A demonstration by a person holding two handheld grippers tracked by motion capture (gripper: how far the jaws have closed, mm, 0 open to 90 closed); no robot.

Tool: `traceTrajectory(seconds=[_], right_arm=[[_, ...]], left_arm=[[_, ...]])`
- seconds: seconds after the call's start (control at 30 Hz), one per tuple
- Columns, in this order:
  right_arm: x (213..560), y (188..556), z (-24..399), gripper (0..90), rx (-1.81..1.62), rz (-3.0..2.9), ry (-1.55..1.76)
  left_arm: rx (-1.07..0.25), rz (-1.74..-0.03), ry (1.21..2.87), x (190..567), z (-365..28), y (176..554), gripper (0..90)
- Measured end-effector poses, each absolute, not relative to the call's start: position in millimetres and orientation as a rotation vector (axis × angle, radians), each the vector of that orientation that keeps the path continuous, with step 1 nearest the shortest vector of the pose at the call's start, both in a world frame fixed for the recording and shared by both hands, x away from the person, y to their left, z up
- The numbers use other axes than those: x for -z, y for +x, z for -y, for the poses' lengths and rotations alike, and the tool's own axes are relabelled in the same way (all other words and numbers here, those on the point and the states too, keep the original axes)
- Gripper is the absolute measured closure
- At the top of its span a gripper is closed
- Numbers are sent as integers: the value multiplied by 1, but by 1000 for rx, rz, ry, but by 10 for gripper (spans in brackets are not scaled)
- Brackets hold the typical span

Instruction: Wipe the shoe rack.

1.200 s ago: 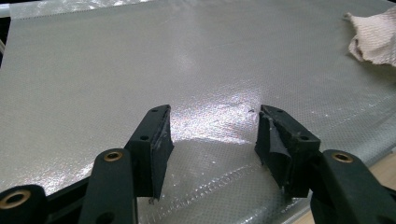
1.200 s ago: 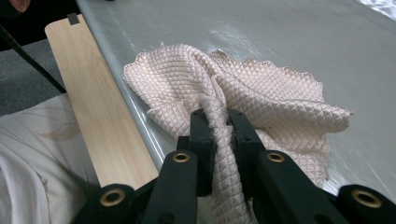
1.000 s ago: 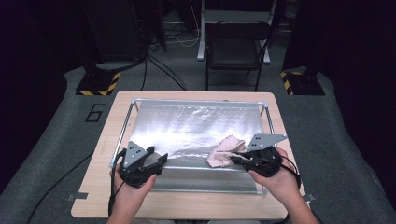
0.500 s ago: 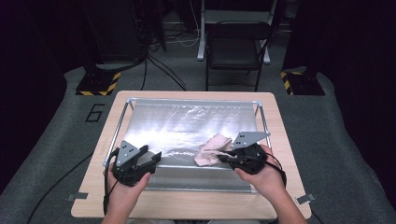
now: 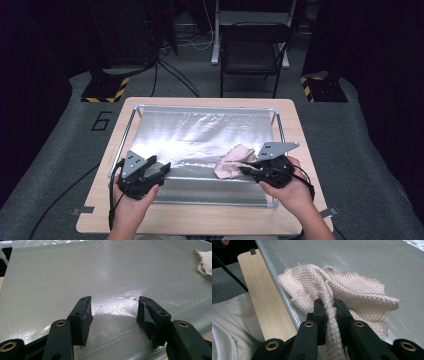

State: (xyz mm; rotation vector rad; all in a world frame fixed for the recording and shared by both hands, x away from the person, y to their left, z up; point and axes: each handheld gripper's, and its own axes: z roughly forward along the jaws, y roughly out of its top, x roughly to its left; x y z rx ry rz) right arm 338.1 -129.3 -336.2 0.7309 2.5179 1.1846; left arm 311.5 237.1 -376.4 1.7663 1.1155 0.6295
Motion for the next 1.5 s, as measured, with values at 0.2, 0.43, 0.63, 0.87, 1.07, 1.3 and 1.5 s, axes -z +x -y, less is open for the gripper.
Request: traceTrajectory(seconds=[0.2, 0.43, 0.63, 0.87, 1.07, 1.3, 1.5], right_arm=[[334, 331, 159, 824, -1160, -2496, 778], [334, 328, 173, 824, -1160, -2471, 804], [334, 325, 187, 824, -1153, -2466, 824], [335, 322, 195, 825, -1158, -2442, 855], [339, 327, 193, 825, -1185, -2406, 872], [339, 334, 189, 825, -1179, -2414, 864], [338, 331, 194, 826, -1168, -2394, 871]], left_arm=[[-633, -1112, 1764, 377, -237, 312, 449], [-628, -1111, 1772, 376, -238, 312, 450], [-628, -1110, 1771, 376, -238, 312, 450], [-630, -1110, 1769, 376, -238, 312, 450], [-632, -1116, 1766, 376, -239, 312, 449], [-630, -1126, 1756, 376, -244, 315, 450], [-631, -1125, 1755, 377, -244, 314, 450]])
